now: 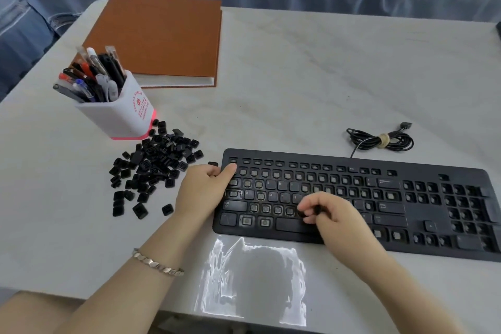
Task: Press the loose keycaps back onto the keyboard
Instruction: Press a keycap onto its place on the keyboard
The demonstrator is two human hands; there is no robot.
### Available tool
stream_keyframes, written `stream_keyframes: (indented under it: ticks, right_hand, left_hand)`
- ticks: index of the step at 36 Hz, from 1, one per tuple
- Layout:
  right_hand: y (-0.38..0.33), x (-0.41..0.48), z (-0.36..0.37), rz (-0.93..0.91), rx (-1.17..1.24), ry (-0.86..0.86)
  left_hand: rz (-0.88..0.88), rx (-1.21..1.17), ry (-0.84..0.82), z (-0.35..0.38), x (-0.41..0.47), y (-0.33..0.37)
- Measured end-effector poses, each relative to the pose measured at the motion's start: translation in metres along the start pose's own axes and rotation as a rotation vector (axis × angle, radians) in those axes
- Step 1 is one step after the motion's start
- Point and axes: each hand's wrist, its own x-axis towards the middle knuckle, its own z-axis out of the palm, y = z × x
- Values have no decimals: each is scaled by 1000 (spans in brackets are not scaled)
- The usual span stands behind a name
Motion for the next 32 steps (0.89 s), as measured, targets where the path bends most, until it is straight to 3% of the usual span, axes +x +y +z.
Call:
stream_keyframes:
  ticks: [9,14,28,32]
  right_hand:
    - [2,2,-7,19,268,144]
    - [3,0,-6,-4,284,172]
    - [3,-4,2,-26,225,142]
    - [2,-9,-1,-28,239,132]
  left_hand:
    - [6,62,-112,-5,11,-2]
    - [28,86,-116,-5,12,-4]
    - [120,389,64,2,-5,8]
    - [175,323,157,5,-22,7]
